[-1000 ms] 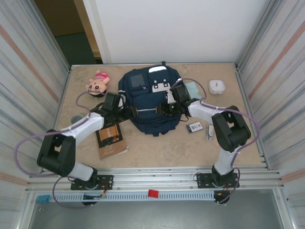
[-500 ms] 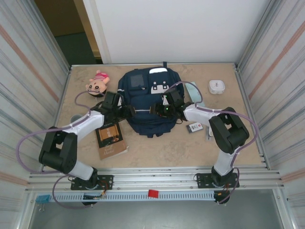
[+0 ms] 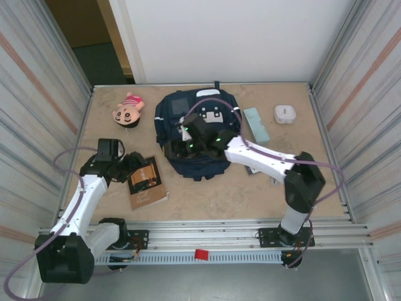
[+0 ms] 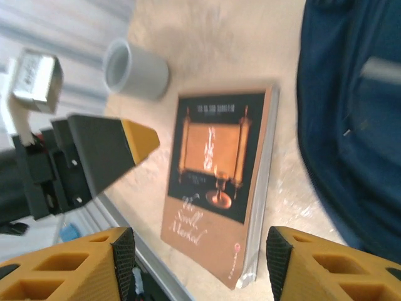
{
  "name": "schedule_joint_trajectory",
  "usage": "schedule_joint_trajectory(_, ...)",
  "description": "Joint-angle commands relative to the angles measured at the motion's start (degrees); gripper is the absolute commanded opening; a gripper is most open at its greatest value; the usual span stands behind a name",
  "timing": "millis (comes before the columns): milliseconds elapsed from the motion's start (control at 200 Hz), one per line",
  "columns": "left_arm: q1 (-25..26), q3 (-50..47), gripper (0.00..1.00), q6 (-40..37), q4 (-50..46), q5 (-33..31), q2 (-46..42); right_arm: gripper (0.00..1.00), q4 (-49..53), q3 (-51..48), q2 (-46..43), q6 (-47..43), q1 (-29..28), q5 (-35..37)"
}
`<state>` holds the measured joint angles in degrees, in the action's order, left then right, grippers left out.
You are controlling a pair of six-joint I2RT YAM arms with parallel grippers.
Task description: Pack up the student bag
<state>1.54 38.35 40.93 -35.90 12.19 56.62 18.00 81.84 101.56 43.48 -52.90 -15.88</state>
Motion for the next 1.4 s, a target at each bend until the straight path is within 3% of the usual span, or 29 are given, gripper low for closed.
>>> schedule_joint_trajectory(0, -3.19, -3.17, 0.66, -0.96, -4.31, 1.59, -1.41, 0.58, 6.82, 4.80, 8.06, 0.30, -1.86, -2.73)
schedule_joint_trajectory(170, -3.90, -6.09, 0.67, -1.16, -2.52, 1.12, 0.22, 0.58, 13.76, 14.05, 18.15, -3.98, -4.64, -2.78)
schedule_joint_trajectory(466, -3.87, -8.01, 0.64, -2.74, 2.41, 6.28, 6.22, 0.54, 18.12, 19.28, 27.38, -7.62, -5.20, -2.94)
schedule_joint_trajectory(621, -2.42, -9.86, 0.63, 1.49, 5.42, 12.27, 4.02, 0.43, 19.82, 19.04, 28.30, -9.03, -4.04, -0.45)
schedule_joint_trajectory(762, 0.04, -8.83, 0.65, 3.85, 1.86, 9.76, -1.05, 0.32, 22.62, 19.19, 28.79, -11.38, -1.42, 1.92)
schedule_joint_trajectory(942, -5.29, -5.59, 0.68, -1.34, -7.63, 0.93, -3.77, 0.42, 21.91, 18.64, 24.53, -11.84, -0.27, -1.18)
schedule_joint_trajectory(1122, -6.85, -6.01, 0.68, -3.04, -5.62, 1.47, 1.39, 0.57, 17.78, 18.63, 21.23, -8.77, -0.95, -5.77)
schedule_joint_trajectory(1393, -6.73, -8.18, 0.67, -3.64, -1.44, 2.41, 5.85, 0.62, 17.28, 19.72, 24.10, -7.54, -2.28, -5.98)
